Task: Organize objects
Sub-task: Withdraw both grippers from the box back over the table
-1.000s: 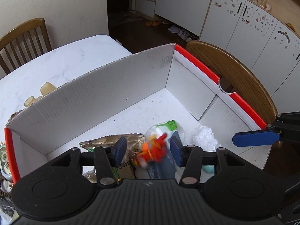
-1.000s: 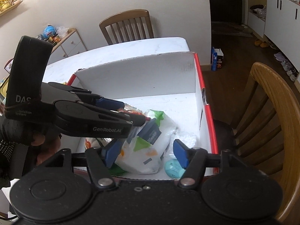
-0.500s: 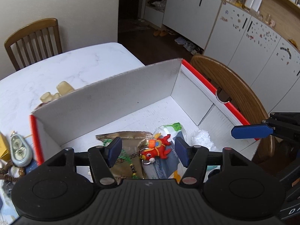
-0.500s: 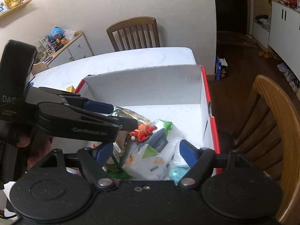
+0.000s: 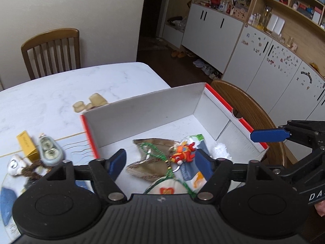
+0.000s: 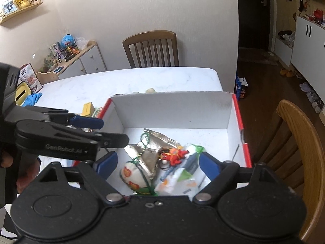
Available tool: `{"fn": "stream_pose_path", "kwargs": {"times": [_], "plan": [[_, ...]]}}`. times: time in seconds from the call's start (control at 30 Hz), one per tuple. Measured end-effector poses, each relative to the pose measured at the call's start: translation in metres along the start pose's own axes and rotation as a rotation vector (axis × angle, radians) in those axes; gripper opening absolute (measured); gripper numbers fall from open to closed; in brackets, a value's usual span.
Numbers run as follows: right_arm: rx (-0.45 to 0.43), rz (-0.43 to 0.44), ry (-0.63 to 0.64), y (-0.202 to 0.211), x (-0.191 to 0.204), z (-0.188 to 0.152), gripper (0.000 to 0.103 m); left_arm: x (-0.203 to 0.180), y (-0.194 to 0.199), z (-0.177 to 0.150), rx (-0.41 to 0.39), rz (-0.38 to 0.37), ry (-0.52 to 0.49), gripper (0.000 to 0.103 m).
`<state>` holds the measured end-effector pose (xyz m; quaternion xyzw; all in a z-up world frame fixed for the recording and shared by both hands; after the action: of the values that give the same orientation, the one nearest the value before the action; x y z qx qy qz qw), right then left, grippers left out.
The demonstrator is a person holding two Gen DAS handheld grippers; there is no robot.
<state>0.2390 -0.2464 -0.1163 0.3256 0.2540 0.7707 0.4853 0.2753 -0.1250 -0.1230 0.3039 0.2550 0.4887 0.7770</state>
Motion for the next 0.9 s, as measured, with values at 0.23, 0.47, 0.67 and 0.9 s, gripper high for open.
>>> {"fn": "stream_pose_path", "kwargs": {"times": [0.23, 0.47, 0.67, 0.9], "plan": [[0.002, 0.015, 0.031, -0.002, 0.041, -0.002, 0.091, 0.040, 0.031, -0.017, -0.019, 0.038, 0.034, 0.080], [0.007, 0.066, 0.074, -0.006, 0.096, -0.006, 0.093, 0.090, 0.060, -0.034, -0.035, 0.065, 0.081, 0.085], [0.018, 0.080, 0.099, -0.015, 0.138, -0.013, 0.093, 0.129, 0.075, -0.047, -0.034, 0.087, 0.104, 0.087], [0.051, 0.074, 0.107, -0.032, 0.173, -0.024, 0.093, 0.174, 0.085, -0.062, -0.047, 0.073, 0.137, 0.103]]}}
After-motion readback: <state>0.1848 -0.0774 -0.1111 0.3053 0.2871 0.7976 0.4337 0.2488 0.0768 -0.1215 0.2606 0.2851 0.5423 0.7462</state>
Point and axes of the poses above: each gripper's, at about its wrist camera, not at the fingertips, and y roughly against the way its jaws point, x to its left, z to its top, the point moved 10 cm from there along -y, roughly the way its jaws point, and after that the axes turned 5 degrees about -y, right-handed, at the moved point
